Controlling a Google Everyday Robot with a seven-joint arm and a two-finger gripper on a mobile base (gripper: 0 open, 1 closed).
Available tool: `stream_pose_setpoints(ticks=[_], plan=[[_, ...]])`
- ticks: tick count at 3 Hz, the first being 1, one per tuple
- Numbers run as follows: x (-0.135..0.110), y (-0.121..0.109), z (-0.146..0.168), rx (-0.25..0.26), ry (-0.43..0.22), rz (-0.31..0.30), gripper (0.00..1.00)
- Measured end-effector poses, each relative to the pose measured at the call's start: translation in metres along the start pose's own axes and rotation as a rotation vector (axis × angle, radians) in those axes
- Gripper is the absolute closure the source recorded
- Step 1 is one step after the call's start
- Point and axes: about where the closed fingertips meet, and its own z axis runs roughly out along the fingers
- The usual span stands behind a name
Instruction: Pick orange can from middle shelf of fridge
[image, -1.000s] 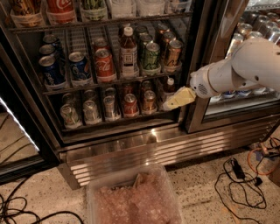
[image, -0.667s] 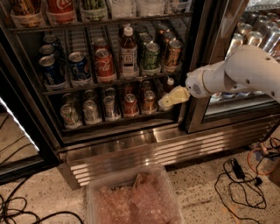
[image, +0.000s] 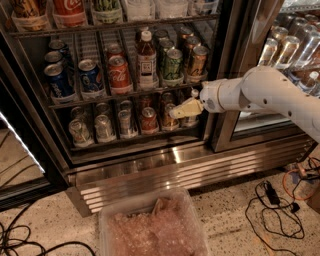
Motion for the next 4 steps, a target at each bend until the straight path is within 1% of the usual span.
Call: stream_pose_setpoints(ticks=[1, 2, 3, 4], plan=[[0.000, 0.000, 0.000, 0.000, 0.000, 0.000, 0.00], [0.001, -0.007, 0.006, 0.036, -0.024, 0.024, 0.00], [-0.004, -0.014, 0.008, 0.125, -0.057, 0.045, 0.00], [0.001, -0.012, 0.013, 0.228, -0.047, 0.072, 0.00]])
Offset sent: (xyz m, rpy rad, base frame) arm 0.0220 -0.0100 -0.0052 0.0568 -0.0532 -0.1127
